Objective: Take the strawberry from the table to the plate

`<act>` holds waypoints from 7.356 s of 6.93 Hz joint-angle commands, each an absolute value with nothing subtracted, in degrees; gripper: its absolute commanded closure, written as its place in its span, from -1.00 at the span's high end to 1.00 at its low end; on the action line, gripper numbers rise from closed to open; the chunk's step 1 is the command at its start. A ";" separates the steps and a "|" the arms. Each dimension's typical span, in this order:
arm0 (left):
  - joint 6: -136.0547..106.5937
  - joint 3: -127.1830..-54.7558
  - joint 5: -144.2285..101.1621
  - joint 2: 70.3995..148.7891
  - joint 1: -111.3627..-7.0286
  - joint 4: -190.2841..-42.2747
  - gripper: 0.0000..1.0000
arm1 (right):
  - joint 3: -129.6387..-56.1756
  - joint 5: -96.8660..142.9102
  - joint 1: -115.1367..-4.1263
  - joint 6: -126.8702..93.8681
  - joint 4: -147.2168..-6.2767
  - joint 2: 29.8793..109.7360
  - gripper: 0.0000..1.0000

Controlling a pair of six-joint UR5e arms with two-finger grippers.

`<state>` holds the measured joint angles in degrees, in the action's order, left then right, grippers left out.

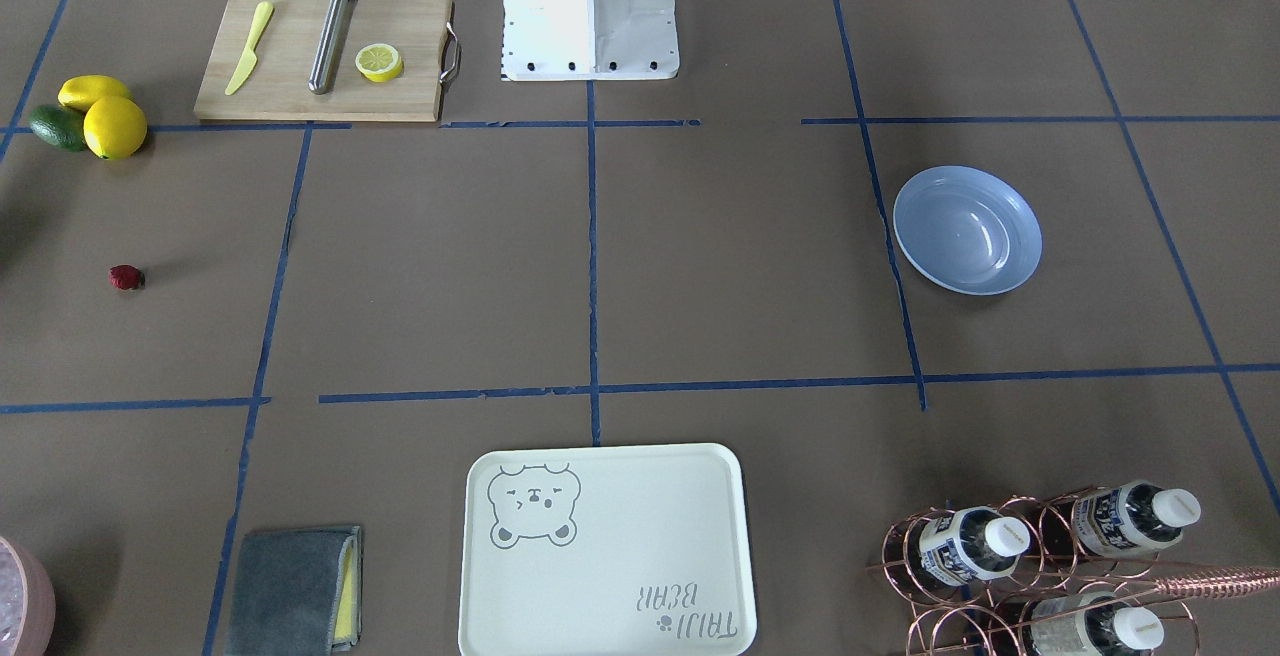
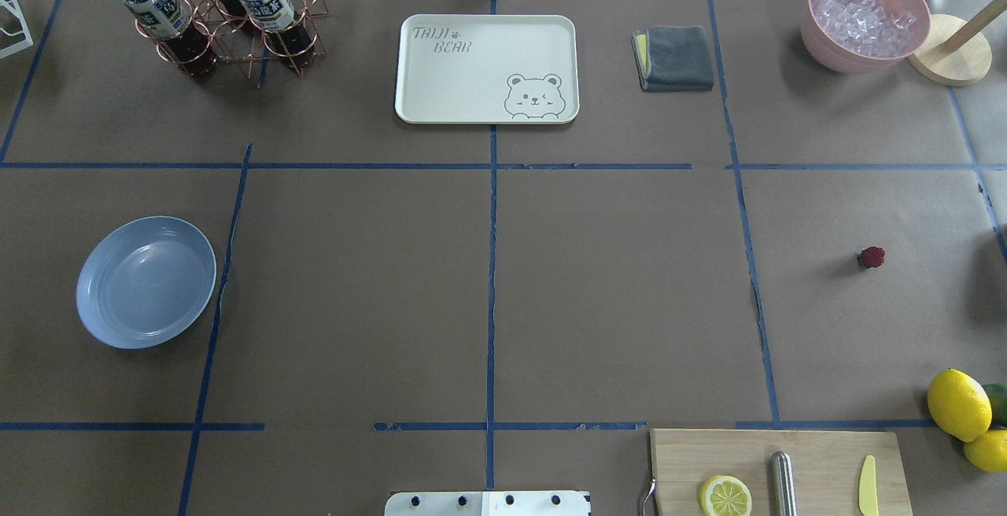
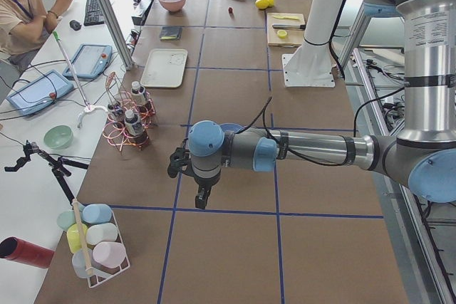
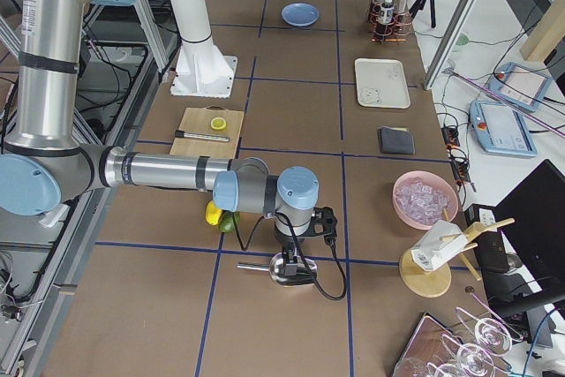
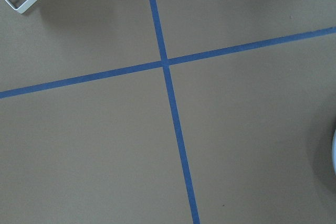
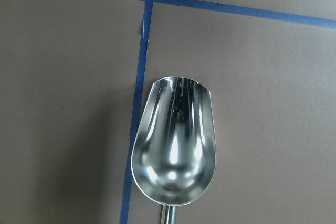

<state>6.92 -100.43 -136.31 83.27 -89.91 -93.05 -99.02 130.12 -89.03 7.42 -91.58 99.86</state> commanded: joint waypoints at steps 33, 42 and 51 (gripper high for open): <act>-69.17 -91.00 -100.13 117.22 -28.96 -131.04 -1.00 | -102.39 136.14 -88.86 -7.47 -78.13 94.92 1.00; -62.02 -97.07 -99.39 115.59 -29.86 -124.95 1.00 | -103.00 135.88 -88.86 -6.59 -77.70 95.27 1.00; 11.72 -96.51 -135.17 91.02 -88.40 -87.98 1.00 | -104.94 139.48 -84.48 -8.26 -72.86 94.22 1.00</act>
<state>3.48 -98.36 -134.67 95.80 -84.48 -87.88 -104.76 139.46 -85.67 -7.85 -72.92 94.20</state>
